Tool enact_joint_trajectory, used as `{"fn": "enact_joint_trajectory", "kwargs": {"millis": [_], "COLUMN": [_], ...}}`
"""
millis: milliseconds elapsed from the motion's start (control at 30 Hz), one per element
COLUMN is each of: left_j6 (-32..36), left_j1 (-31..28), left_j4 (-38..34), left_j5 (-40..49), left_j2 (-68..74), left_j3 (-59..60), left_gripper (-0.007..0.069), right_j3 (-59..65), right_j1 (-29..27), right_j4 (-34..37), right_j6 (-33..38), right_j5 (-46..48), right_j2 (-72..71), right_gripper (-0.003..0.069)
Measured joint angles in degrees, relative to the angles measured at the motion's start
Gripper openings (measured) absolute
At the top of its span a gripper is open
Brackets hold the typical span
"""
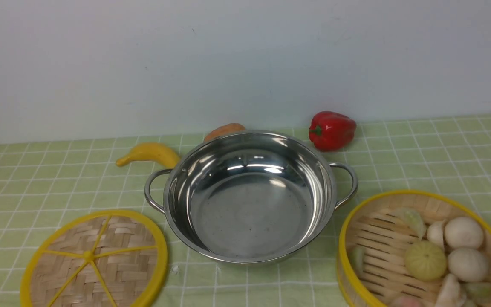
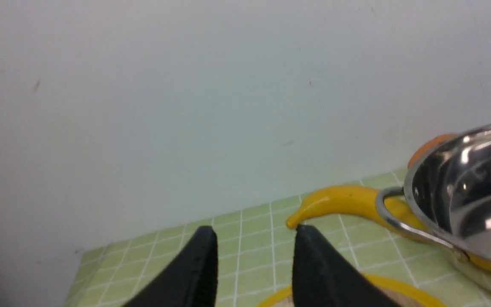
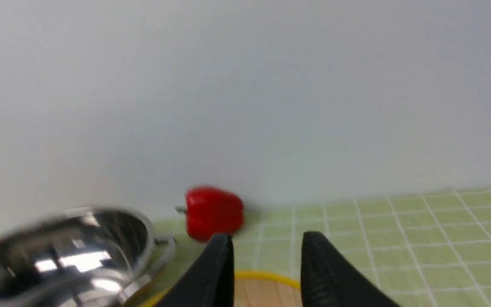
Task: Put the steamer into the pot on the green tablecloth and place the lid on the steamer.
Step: 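Reach for and grasp the rim of the bamboo steamer holding the buns with the right gripper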
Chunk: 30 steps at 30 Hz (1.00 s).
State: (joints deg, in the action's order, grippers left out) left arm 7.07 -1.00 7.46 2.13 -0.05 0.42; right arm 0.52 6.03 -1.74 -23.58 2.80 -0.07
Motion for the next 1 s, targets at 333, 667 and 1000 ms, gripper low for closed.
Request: {"fn": "enact_joint_trajectory", "kwargs": {"millis": [333,667,1000], "left_j6": [-0.2,-13.5,-20.1], "left_j1": [0.0,0.0,0.0], "left_j4": [0.3,0.5,0.6], "left_j5": [-12.6,-33.6,-31.7], "left_j2": [0.0,0.0,4.0], "left_j3": [0.0,0.1,-18.2], "left_gripper": [0.0243,0.0243,0.0243], "right_j3": [0.0,-0.1,-22.4], "right_j1": [0.0,0.0,0.0], "right_j4": [7.0,7.6,18.0], "right_j6": [-4.5,-9.6,10.9], "right_j5": [-18.5,-44.6,-33.2], "right_j2": [0.0,0.0,7.5], "right_gripper": [0.0240,0.0240,0.0240]}}
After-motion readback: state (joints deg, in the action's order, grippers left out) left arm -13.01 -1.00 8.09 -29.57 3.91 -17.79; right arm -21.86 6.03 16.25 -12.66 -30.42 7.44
